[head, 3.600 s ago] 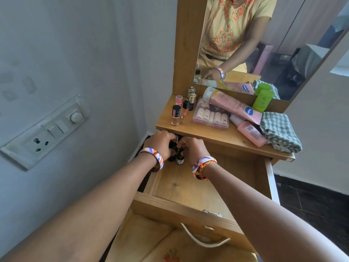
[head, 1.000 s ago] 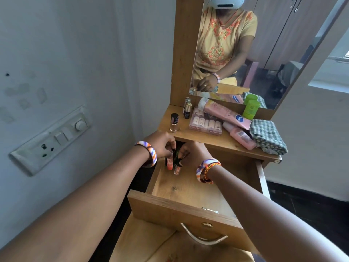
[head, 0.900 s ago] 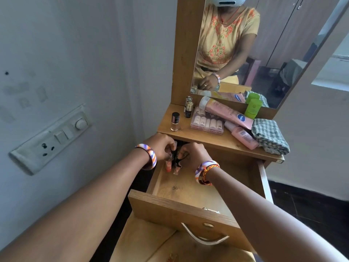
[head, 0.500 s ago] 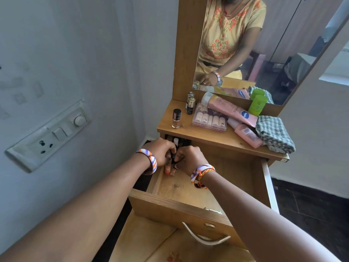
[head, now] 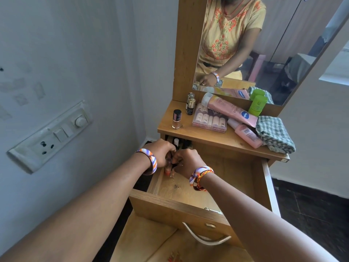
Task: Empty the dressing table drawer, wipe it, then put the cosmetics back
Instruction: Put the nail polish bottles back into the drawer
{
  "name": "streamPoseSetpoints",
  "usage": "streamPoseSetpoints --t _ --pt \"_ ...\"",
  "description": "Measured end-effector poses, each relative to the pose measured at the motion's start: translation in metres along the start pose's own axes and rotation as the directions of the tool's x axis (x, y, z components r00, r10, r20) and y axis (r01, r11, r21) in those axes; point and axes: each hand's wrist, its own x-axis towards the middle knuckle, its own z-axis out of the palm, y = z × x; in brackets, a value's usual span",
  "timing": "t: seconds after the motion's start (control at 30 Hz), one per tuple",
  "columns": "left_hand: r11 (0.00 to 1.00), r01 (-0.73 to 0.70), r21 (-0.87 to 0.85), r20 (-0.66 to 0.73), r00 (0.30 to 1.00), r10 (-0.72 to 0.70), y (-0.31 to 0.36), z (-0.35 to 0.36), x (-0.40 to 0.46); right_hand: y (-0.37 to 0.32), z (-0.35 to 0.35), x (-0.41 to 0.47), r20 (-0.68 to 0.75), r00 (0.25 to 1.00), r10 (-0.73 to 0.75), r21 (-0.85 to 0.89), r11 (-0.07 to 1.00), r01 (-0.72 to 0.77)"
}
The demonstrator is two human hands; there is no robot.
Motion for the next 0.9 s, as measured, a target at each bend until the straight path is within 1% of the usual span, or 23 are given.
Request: streamPoseSetpoints --t 0.17,0.23,0.27,0.37,0.47,0.5,0.53,0.57,0.63,0.67,0.73,0.9 --pt "1.000 -0.011 -0.010 0.024 1.000 0.011 0.011 -0.021 -0.006 -0.002 -0.011 -0.002 -0.018 1.000 -0.017 0.011 1.000 0.017" --pt "0.997 -0.036 -0.061 0.016 0.999 0.037 0.019 -0.040 -0.009 -0.005 -0.023 -0.001 -0.058 0.998 -0.021 0.032 0.999 0.023" --pt "0.994 -0.048 -0.094 -0.010 0.999 0.048 0.024 -0.051 -0.010 -0.007 -0.031 0.000 -0.089 0.996 -0.033 0.030 0.999 0.035" --pt "0.988 -0.080 -0.135 -0.172 0.984 0.057 0.038 -0.081 -0.006 -0.015 -0.058 0.002 -0.234 0.968 -0.086 0.002 0.996 0.089" --pt "0.986 -0.073 -0.147 -0.365 0.931 0.015 0.042 -0.099 0.006 -0.018 -0.086 0.007 -0.358 0.930 -0.079 0.047 0.994 0.103" --pt "0.989 -0.058 -0.135 -0.404 0.915 -0.001 0.042 -0.102 0.011 -0.018 -0.093 0.011 -0.395 0.916 -0.071 0.052 0.994 0.099" --pt "0.993 -0.038 -0.116 -0.407 0.913 -0.013 0.041 -0.103 0.015 -0.016 -0.099 0.015 -0.424 0.904 -0.064 0.062 0.993 0.099" --pt "0.996 -0.014 -0.092 -0.370 0.929 -0.021 0.040 -0.102 0.020 -0.014 -0.104 0.020 -0.443 0.895 -0.056 0.079 0.992 0.101" --pt "0.999 0.027 -0.038 -0.251 0.967 -0.036 0.038 -0.097 0.030 -0.009 -0.109 0.031 -0.461 0.887 -0.038 0.103 0.990 0.096" --pt "0.999 0.039 -0.016 -0.214 0.976 -0.042 0.037 -0.094 0.035 -0.006 -0.111 0.037 -0.462 0.886 -0.031 0.107 0.990 0.091" --pt "0.999 0.050 -0.006 -0.204 0.978 -0.050 0.034 -0.091 0.042 -0.004 -0.114 0.048 -0.461 0.887 -0.020 0.097 0.993 0.073" --pt "0.997 0.057 -0.059 -0.238 0.969 -0.069 0.023 -0.096 0.056 -0.005 -0.124 0.076 -0.455 0.891 0.000 0.066 0.997 0.034"
